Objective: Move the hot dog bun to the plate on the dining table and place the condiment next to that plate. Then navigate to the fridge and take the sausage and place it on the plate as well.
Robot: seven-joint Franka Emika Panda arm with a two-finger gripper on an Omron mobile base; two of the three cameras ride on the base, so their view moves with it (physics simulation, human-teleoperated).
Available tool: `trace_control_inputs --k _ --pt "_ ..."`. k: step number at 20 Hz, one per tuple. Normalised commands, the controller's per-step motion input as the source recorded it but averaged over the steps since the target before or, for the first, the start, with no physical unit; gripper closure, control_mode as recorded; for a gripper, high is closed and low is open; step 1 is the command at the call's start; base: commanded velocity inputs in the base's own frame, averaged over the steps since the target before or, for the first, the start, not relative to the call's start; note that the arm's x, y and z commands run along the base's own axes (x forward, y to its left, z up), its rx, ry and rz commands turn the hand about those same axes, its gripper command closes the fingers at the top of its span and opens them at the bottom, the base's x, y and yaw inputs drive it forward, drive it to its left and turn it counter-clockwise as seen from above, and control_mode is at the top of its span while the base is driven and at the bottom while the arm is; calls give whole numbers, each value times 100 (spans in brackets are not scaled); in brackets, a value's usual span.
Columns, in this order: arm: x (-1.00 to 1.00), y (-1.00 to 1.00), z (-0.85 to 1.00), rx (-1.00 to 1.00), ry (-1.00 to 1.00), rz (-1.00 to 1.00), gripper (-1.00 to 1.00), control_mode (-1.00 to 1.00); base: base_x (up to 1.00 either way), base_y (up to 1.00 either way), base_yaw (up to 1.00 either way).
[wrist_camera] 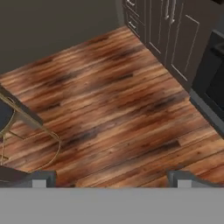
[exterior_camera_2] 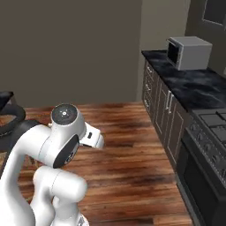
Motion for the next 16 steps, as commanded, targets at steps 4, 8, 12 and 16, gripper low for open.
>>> trace_control_inputs --k 4,8,12,16 --pt "0 0 0 0 0 0 -100 100 -24 0 -91" --pt "0 0 0 0 0 0 -100 100 -23 0 -90" --pt "0 0 0 0 0 0 -100 100 -20 -6 -85" --pt "0 0 0 0 0 0 -100 100 -6 -10 -81"
